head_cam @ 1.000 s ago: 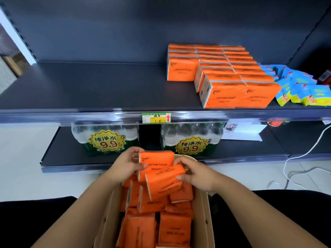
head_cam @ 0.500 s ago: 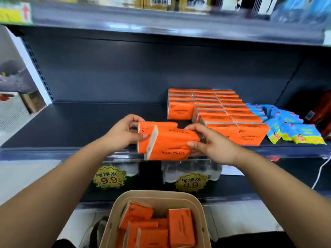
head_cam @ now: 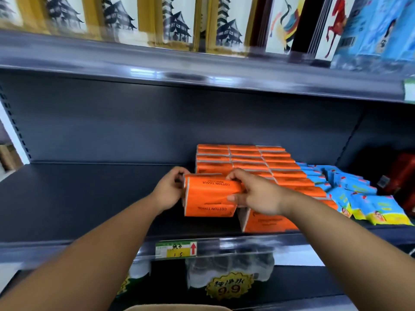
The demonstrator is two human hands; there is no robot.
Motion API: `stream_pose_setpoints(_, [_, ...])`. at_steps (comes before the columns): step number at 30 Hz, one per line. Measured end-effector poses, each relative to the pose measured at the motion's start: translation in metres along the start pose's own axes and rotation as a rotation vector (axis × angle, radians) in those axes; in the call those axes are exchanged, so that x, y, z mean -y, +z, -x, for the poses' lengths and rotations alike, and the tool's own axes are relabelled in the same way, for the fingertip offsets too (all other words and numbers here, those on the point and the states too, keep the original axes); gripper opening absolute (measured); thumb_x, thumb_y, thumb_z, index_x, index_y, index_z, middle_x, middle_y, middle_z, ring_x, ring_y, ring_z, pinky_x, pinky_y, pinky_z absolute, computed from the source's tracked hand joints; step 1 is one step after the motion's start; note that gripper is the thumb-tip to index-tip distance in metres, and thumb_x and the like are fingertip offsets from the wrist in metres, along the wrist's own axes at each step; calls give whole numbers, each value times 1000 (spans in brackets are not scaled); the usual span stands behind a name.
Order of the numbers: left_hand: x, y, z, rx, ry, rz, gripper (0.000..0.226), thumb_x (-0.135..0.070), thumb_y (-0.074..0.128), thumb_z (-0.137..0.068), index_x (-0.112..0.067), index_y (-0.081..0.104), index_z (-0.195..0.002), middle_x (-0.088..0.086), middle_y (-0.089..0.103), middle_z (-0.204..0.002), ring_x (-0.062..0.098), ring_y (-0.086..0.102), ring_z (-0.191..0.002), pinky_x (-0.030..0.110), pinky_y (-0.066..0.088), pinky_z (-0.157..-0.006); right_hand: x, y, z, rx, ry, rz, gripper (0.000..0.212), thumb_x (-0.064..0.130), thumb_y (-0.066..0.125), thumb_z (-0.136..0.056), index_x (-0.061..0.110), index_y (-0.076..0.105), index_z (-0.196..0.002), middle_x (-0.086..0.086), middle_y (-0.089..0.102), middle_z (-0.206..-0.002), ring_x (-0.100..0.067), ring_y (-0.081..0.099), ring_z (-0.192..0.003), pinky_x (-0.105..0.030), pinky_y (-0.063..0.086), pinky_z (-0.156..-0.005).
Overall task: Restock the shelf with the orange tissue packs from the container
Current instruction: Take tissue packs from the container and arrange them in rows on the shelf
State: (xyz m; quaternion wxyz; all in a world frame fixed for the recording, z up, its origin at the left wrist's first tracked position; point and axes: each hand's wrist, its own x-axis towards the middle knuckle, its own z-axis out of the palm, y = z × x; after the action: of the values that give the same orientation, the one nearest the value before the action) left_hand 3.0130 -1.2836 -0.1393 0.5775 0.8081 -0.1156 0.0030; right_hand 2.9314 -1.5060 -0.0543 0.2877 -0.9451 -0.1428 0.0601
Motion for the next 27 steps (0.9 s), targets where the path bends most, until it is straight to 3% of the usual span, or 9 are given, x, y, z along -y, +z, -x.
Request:
stream_pose_setpoints(2, [-1, 12, -10, -36, 7, 55, 25, 16, 51, -87, -6, 55, -99, 1, 54, -82, 4, 54, -68, 12, 45, -62, -1, -1, -2, 40, 6, 74, 34, 22, 63, -93, 25, 45, -121, 8, 52, -96, -5, 50, -79, -22, 39, -73])
stream_pose_setpoints(6, [-11, 24, -23, -113, -121, 195, 18, -11, 51, -93, -11, 57, -75, 5, 52, -75, 17, 52, -66, 30, 44, -64, -3, 3, -12, 37, 36, 181, 40, 23, 61, -94, 21, 43, -129, -2, 53, -119, -17, 51, -101, -24, 38, -83])
stream_pose_setpoints(8, [-8, 24, -28, -57, -137, 207, 7, -8, 58, -91, -14, 60, -88, 5, 58, -89, 15, 56, -74, 26, 47, -66, -4, 6, -22, 7, 41, 258, 44, 21, 62, -93, 18, 42, -133, -6, 47, -129, -22, 51, -111, -26, 39, -91])
stream_pose_setpoints(11, [0, 19, -32, 35, -111, 58, 33, -12, 69, -87, -19, 57, -117, 1, 60, -111, 13, 62, -95, 24, 51, -74, -7, 11, -40, -16, 66, 378, 50, 16, 58, -93, 13, 38, -139, -11, 41, -135, -30, 51, -118, -31, 42, -99])
stream_pose_setpoints(15, [0, 10, -26, 44, -193, 368, 36, -20, 61, -93, -12, 52, -127, 10, 62, -118, 29, 60, -113, 33, 52, -79, -10, 19, -56, -18, 115, 505, 55, 11, 56, -93, 8, 33, -143, -15, 43, -137, -32, 49, -122, -32, 41, -98])
stream_pose_setpoints(17, [4, 6, -22, 119, -192, 427, 51, -30, 68, -80, -15, 53, -126, 8, 64, -116, 29, 59, -116, 39, 52, -86, -11, 22, -60, -13, 126, 627, 53, 13, 56, -93, 8, 35, -142, -13, 46, -137, -31, 42, -128, -36, 35, -104])
stream_pose_setpoints(20, [11, 2, -14, 235, -170, 341, 84, -30, 75, -55, -26, 46, -135, 6, 58, -127, 23, 57, -117, 44, 49, -97, -14, 26, -61, -35, 134, 835, 46, 16, 56, -92, 13, 42, -136, -7, 41, -141, -29, 25, -135, -47, 20, -110])
stream_pose_setpoints(24, [17, 15, -10, 242, -102, 45, 89, -4, 79, -75, -28, 30, -145, -1, 48, -132, 17, 55, -115, 31, 51, -88, -14, 28, -59, -133, 125, 883, 46, 16, 57, -91, 18, 42, -134, -8, 37, -141, -30, 26, -132, -50, 18, -107])
stream_pose_setpoints(27, [19, 25, -13, 170, -73, -37, 88, -8, 79, -78, -26, 26, -146, -1, 48, -128, 19, 54, -116, 31, 49, -87, -9, 27, -58, -203, 112, 894, 56, 13, 56, -89, 19, 32, -139, -8, 43, -139, -31, 33, -131, -49, 21, -105])
